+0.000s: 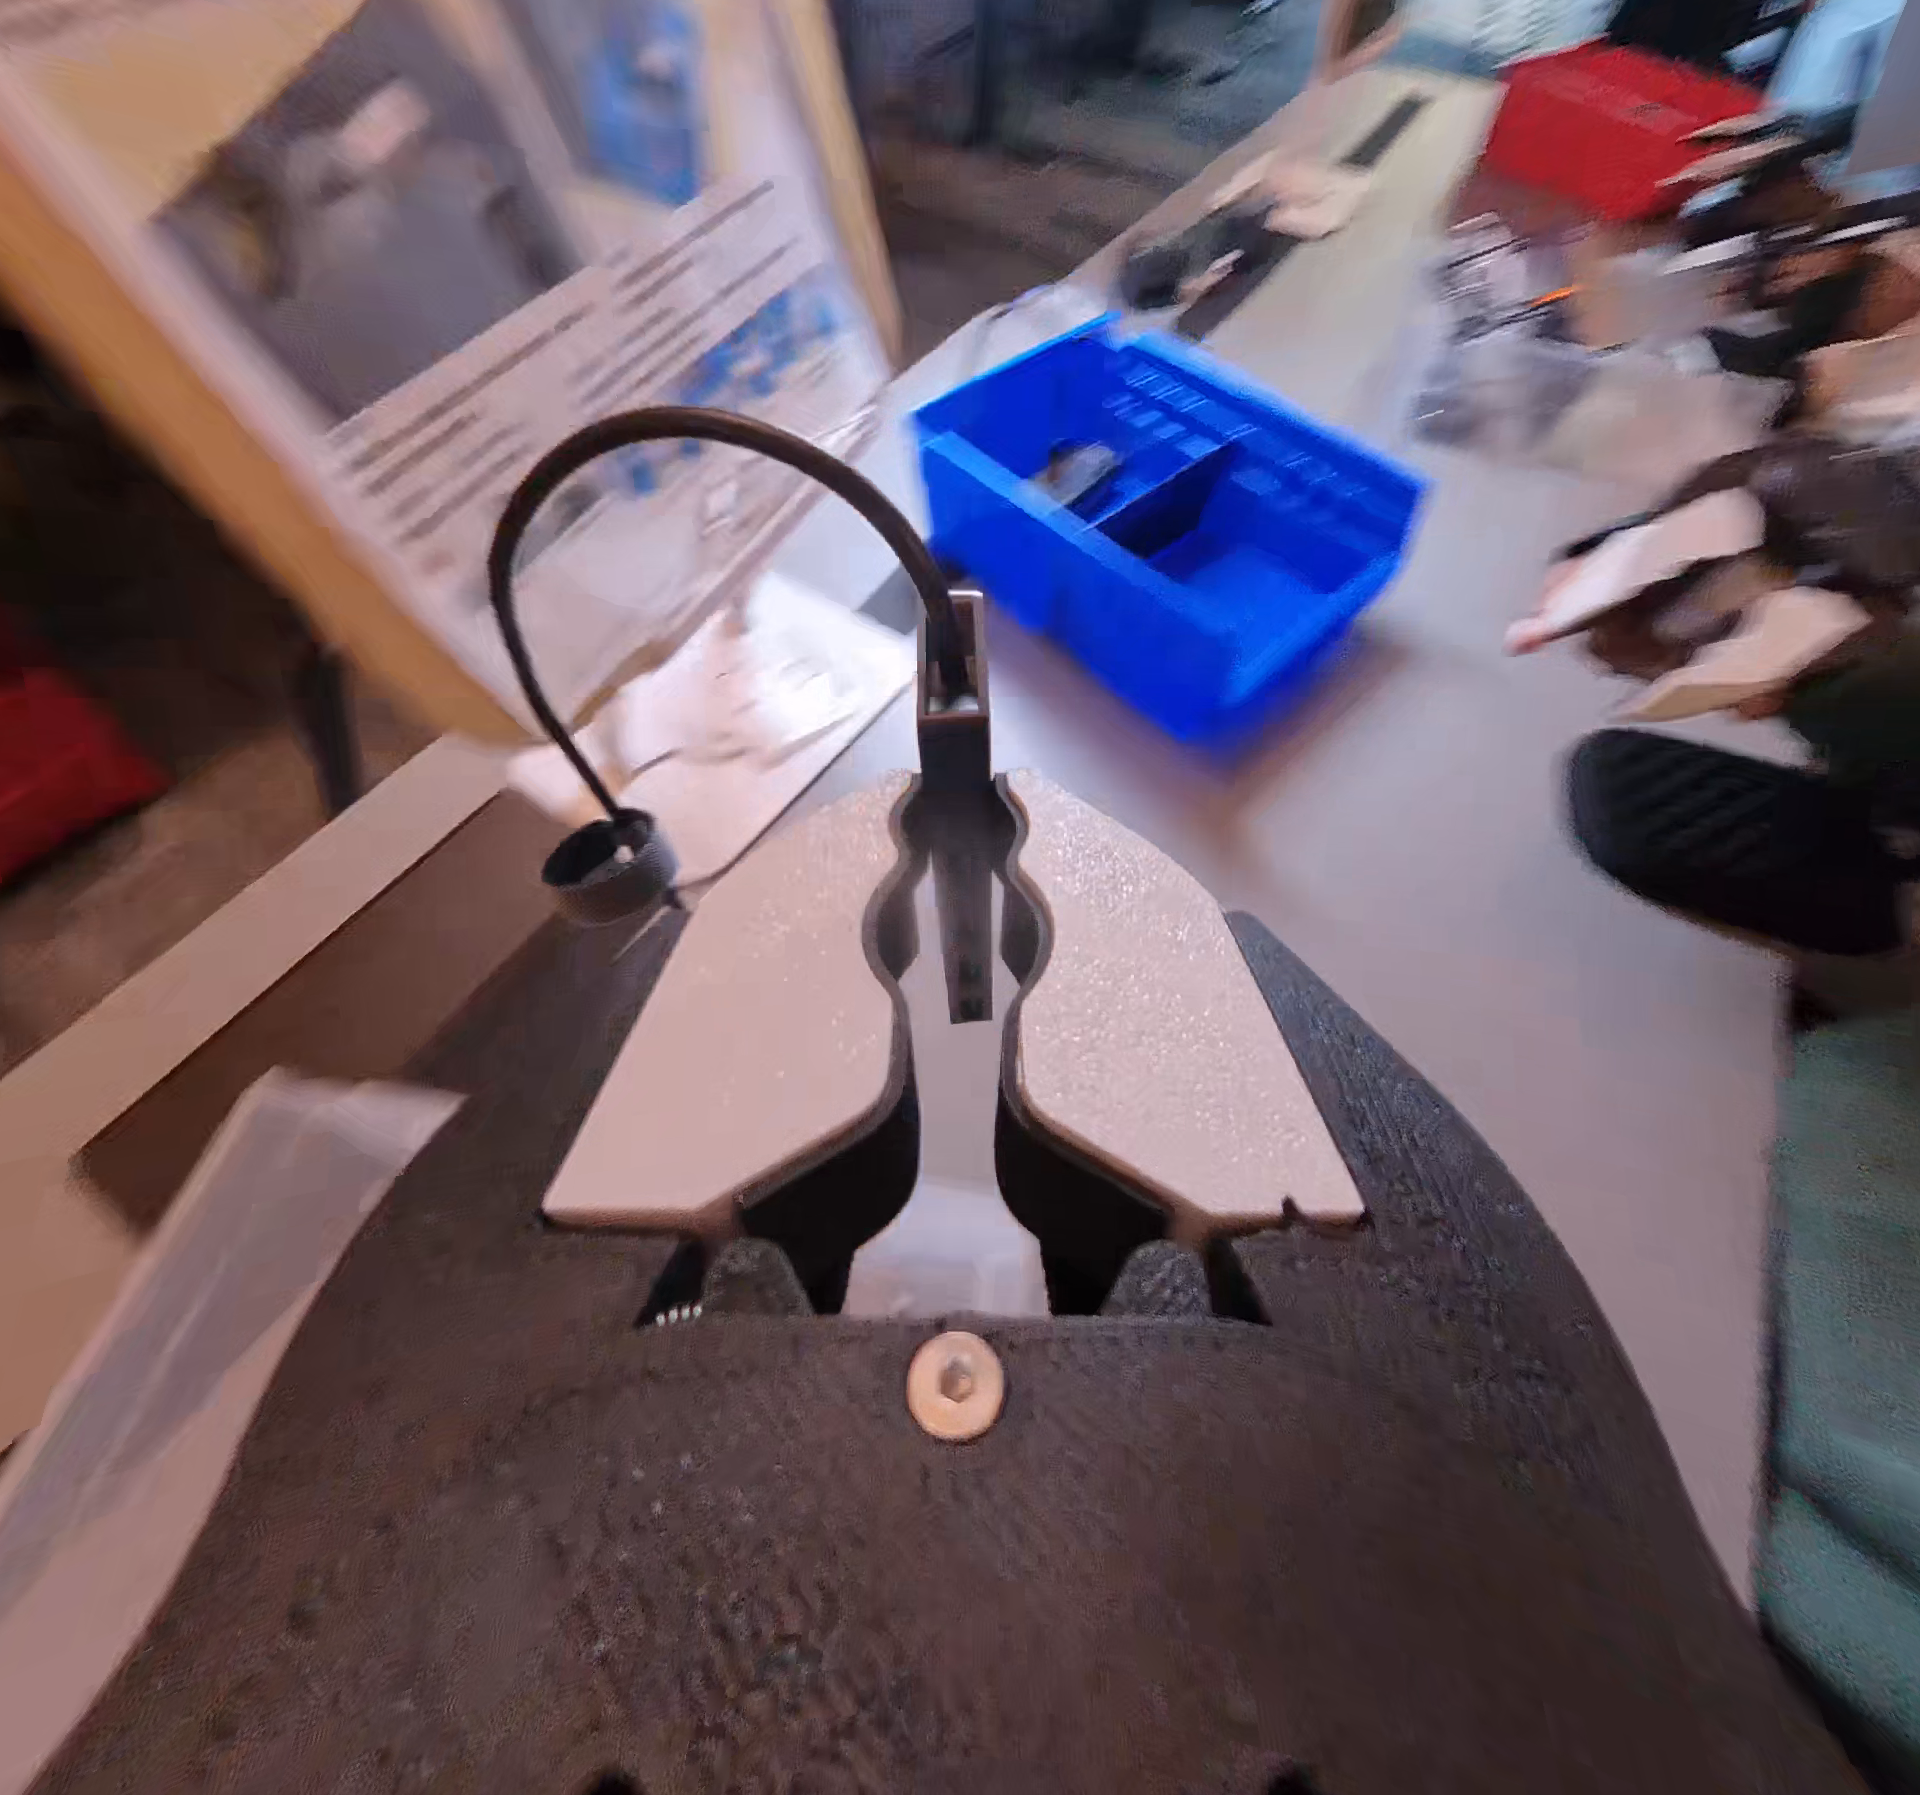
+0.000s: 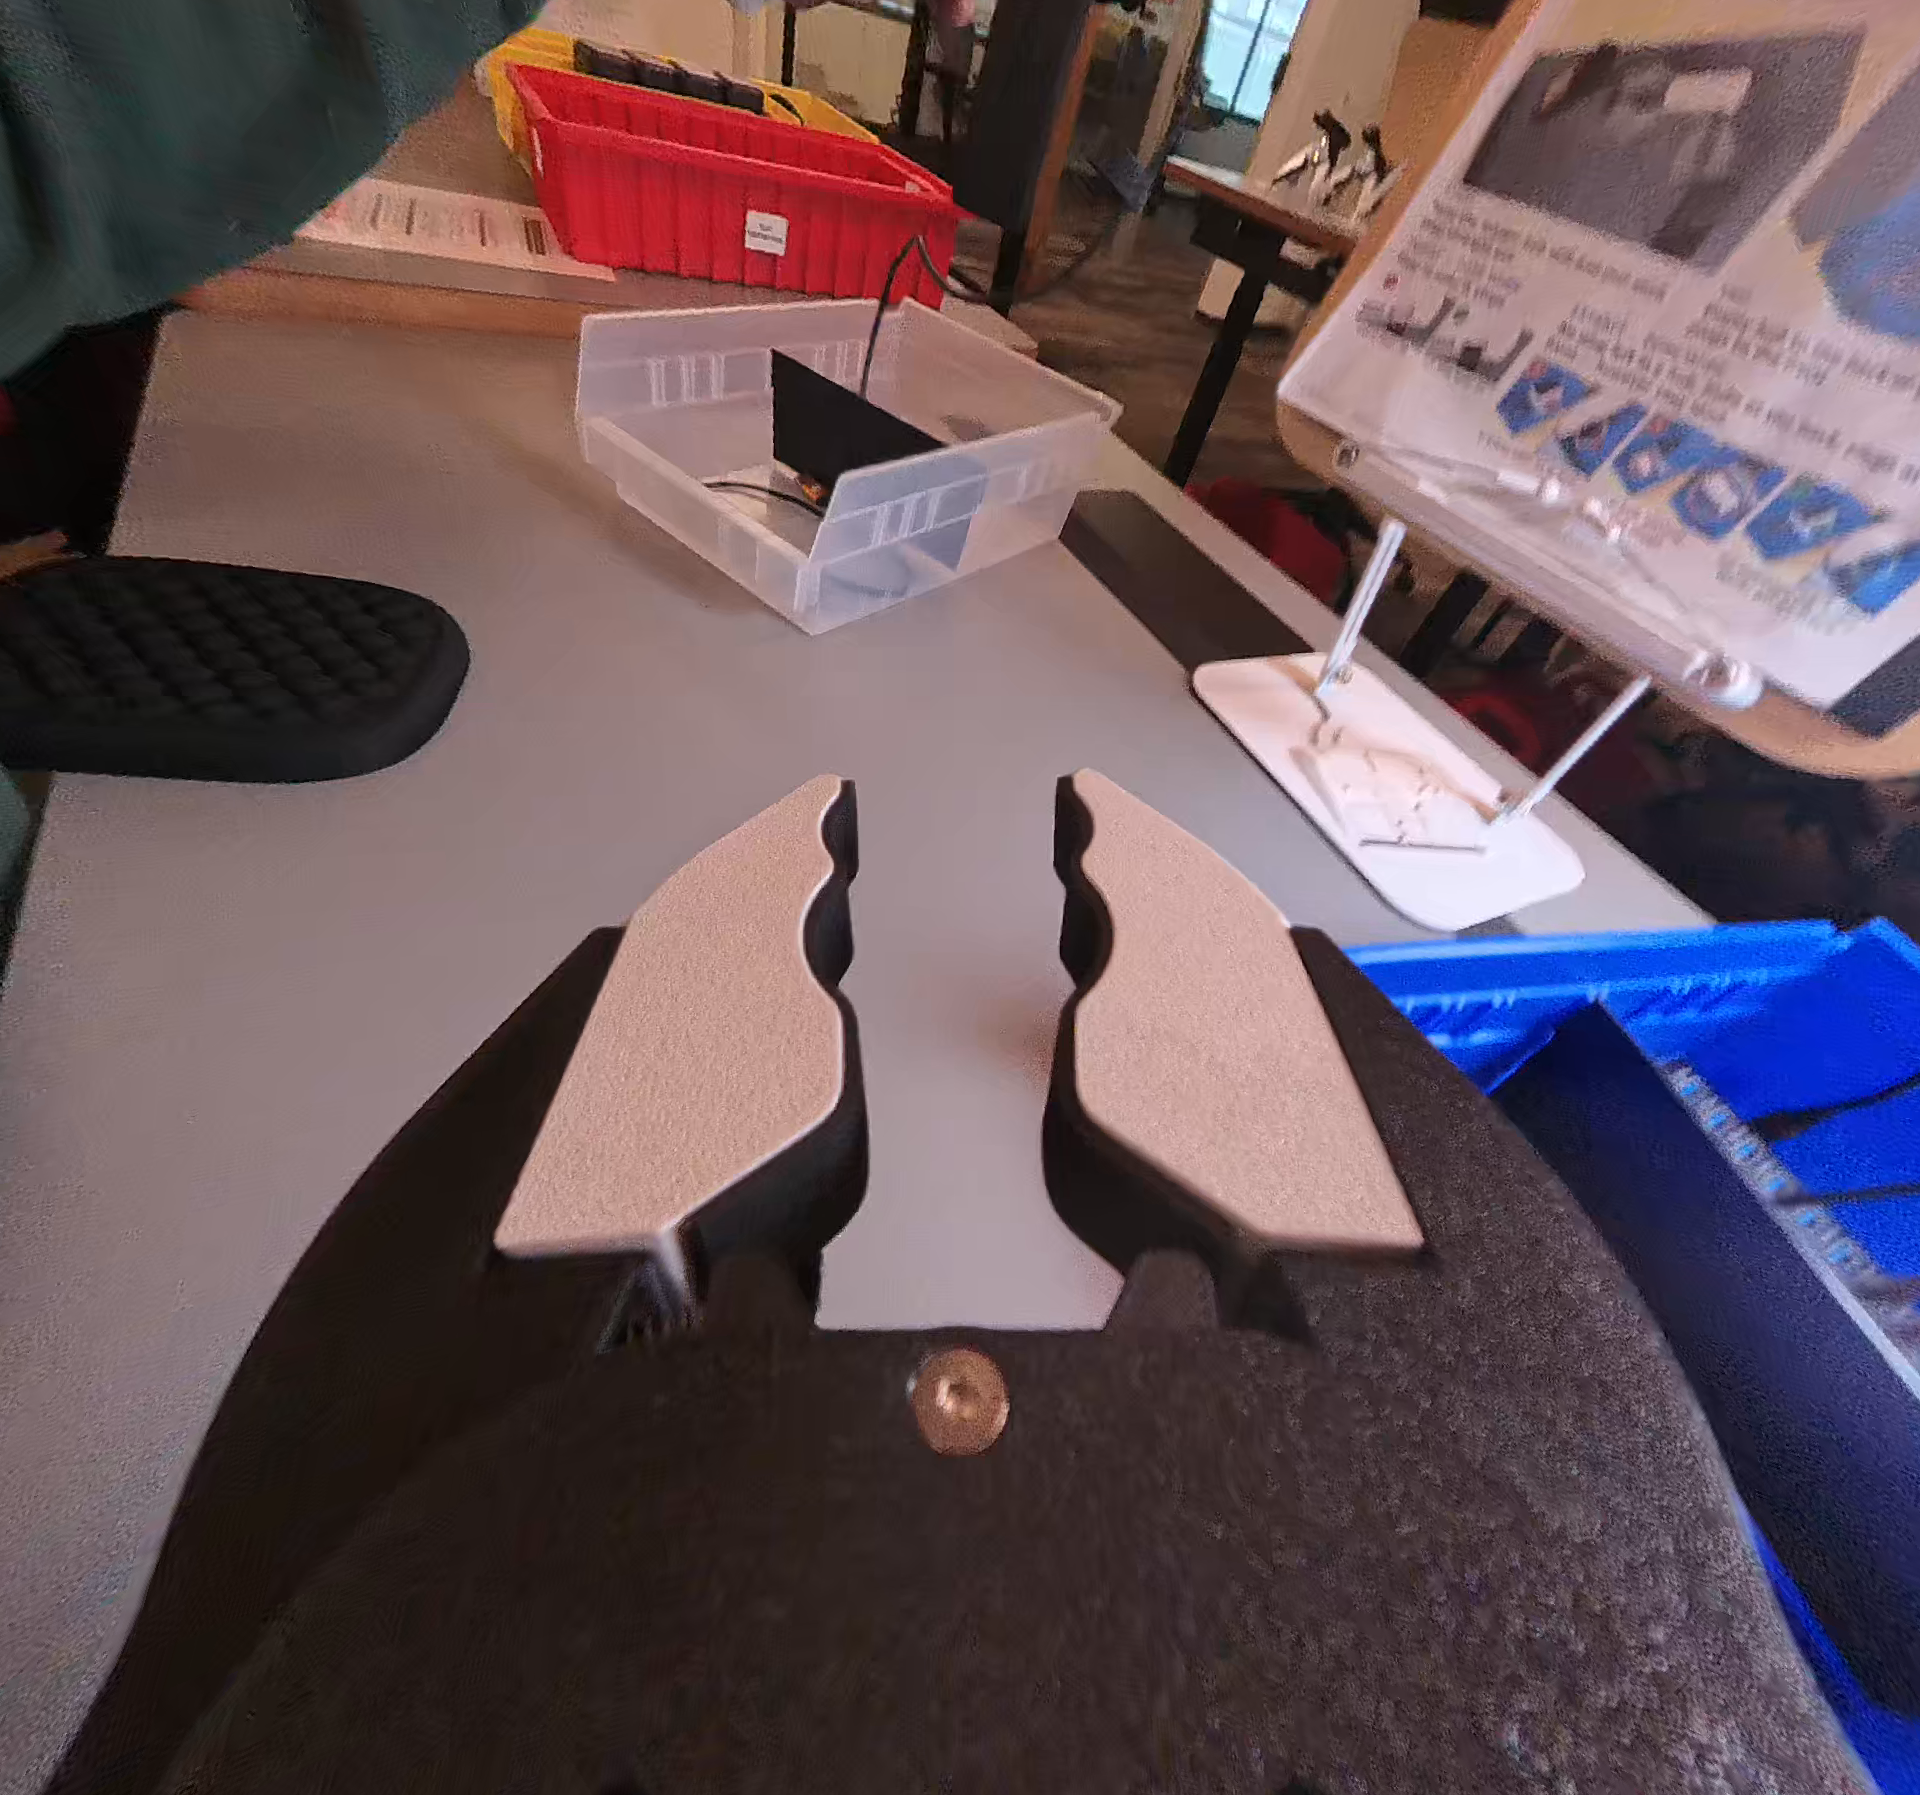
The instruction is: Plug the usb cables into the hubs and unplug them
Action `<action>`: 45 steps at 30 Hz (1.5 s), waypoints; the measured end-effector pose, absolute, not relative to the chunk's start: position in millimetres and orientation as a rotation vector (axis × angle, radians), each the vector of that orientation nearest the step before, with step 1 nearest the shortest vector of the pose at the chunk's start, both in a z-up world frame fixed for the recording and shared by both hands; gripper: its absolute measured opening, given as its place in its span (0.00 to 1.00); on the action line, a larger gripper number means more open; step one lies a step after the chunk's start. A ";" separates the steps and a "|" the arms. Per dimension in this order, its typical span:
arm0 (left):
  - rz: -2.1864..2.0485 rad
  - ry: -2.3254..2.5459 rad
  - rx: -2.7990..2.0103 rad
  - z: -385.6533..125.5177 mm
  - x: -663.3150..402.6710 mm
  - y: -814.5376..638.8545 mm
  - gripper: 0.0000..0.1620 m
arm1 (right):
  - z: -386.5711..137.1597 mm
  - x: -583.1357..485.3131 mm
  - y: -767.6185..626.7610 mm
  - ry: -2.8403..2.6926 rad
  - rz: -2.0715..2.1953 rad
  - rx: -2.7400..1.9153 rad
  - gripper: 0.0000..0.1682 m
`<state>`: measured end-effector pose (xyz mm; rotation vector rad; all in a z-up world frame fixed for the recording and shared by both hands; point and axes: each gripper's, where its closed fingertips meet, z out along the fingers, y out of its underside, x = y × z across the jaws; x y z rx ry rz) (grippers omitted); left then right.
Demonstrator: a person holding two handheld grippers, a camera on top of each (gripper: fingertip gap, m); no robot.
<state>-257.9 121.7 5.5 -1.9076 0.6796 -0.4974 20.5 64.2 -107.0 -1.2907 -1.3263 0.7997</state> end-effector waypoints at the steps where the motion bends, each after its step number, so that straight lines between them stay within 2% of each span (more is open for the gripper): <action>1: -0.575 0.731 -1.859 14.5 -228.4 109.6 0.07 | -99.7 12.6 62.3 -1.330 0.769 -1.242 0.22; 5: -0.825 0.920 -1.710 28.7 -120.1 63.8 0.07 | -62.3 -9.8 56.7 -1.322 0.473 -0.943 0.23; 8: -1.014 0.974 -1.664 21.0 -61.7 43.2 0.07 | -46.5 -16.0 50.2 -1.320 0.087 -0.627 0.28; 10: -1.139 0.972 -1.675 8.8 -35.0 38.3 0.07 | -42.5 -13.6 49.4 -1.271 -0.182 -0.407 0.33; 15: -1.411 0.811 -1.741 -29.0 -1.1 58.2 0.07 | -58.4 -7.3 51.2 -1.259 -0.367 -0.226 0.37; 20: -1.619 0.555 -1.735 -56.7 3.8 83.9 0.07 | -88.0 -5.0 61.0 -1.327 -0.429 -0.225 0.18; 22: -1.625 0.487 -1.759 -74.6 -0.1 91.0 0.12 | -86.2 0.5 61.7 -1.309 -0.372 -0.294 0.09; 24: -1.637 0.495 -1.728 -84.5 -4.5 87.4 0.16 | -85.5 5.3 61.8 -1.327 -0.210 -0.430 0.07; 27: -1.383 0.601 -1.725 -95.6 -19.7 85.2 0.18 | -77.9 18.9 67.1 -1.244 0.100 -0.649 0.07; 31: -0.684 0.894 -1.673 -105.6 -42.6 81.6 0.25 | -65.7 38.9 66.4 -1.223 0.444 -0.814 0.07; 33: -0.474 1.008 -1.623 -103.7 -39.8 73.9 0.28 | -56.4 46.4 58.9 -1.238 0.590 -0.859 0.07; 37: -0.299 1.119 -1.538 -99.9 -22.9 67.3 0.31 | -21.6 65.7 40.2 -1.258 0.792 -0.880 0.07; 39: -0.226 1.170 -1.577 -113.9 -23.2 73.9 0.34 | -1.8 79.8 33.0 -1.239 0.839 -0.878 0.07; 41: -0.241 1.256 -1.729 -146.3 -27.5 73.5 0.44 | 16.6 98.6 29.0 -1.214 0.852 -0.880 0.07; 42: -0.259 1.294 -1.800 -162.2 -30.4 70.9 0.43 | 24.4 109.0 29.2 -1.195 0.838 -0.886 0.07; 43: -0.212 1.314 -1.825 -173.5 -36.6 73.9 0.37 | 30.1 119.3 29.5 -1.187 0.811 -0.889 0.07; 45: -0.043 1.386 -1.869 -195.2 -55.3 80.7 0.15 | 38.1 140.0 34.4 -1.161 0.733 -0.922 0.07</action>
